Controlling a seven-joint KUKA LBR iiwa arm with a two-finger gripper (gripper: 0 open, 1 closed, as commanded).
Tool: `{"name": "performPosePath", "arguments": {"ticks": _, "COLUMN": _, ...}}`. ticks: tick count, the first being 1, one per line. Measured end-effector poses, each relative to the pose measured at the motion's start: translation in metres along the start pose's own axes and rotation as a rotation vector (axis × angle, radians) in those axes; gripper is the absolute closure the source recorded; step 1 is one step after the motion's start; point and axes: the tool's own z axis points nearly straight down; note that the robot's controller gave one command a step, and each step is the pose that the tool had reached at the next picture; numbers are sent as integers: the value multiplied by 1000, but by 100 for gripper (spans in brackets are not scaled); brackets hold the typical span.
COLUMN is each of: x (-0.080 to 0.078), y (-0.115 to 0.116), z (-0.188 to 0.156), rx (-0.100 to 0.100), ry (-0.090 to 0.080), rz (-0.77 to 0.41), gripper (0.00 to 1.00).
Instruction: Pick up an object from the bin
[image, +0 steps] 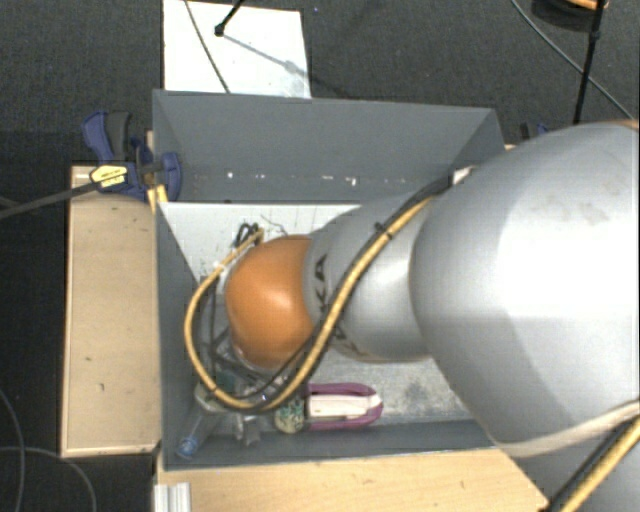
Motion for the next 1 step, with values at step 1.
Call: {"name": "performPosePath", "arguments": {"ticks": 1, "x": 2, "y": 0, "z": 1, "rx": -2, "ry": 7, "rz": 6, "gripper": 100}}
